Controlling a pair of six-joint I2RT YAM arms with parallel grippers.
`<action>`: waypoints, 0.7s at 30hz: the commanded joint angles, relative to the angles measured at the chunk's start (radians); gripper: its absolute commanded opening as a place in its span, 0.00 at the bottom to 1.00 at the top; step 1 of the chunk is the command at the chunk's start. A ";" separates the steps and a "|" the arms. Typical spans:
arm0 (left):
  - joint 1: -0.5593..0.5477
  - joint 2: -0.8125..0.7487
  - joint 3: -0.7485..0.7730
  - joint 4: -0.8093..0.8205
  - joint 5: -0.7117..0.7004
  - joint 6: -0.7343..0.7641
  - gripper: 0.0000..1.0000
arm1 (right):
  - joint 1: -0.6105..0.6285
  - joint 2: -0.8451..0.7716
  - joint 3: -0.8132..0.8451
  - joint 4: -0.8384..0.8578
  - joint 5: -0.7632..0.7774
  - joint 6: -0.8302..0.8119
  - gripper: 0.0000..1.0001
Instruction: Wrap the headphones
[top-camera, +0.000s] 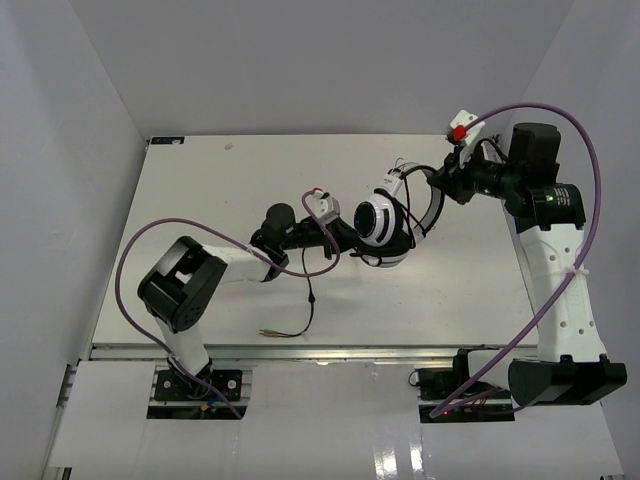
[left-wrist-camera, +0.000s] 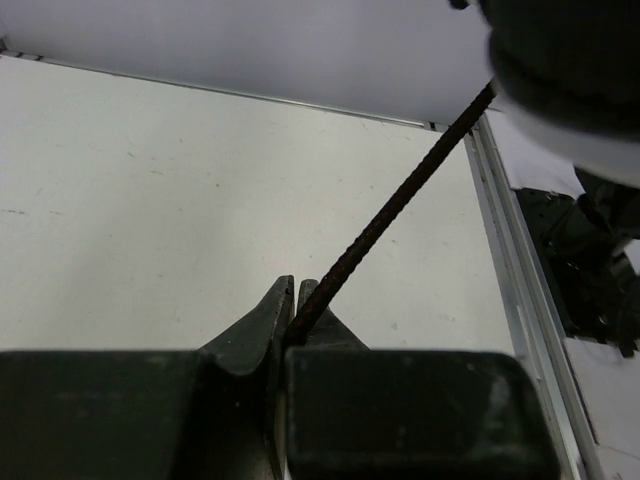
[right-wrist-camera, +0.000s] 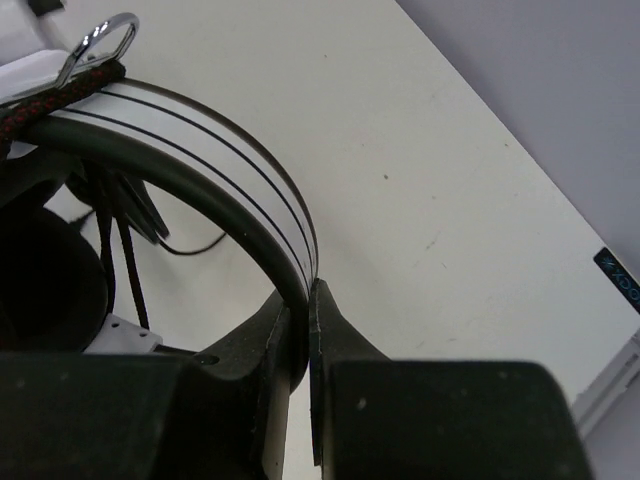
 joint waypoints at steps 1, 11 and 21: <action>0.081 -0.068 0.039 -0.218 0.161 0.002 0.11 | 0.003 -0.044 0.042 -0.133 0.058 -0.255 0.08; 0.139 -0.096 0.177 -0.687 0.367 0.038 0.30 | 0.104 -0.103 -0.095 -0.185 0.199 -0.496 0.08; 0.139 -0.099 0.188 -0.723 0.421 -0.037 0.28 | 0.192 -0.127 -0.202 -0.088 0.300 -0.481 0.08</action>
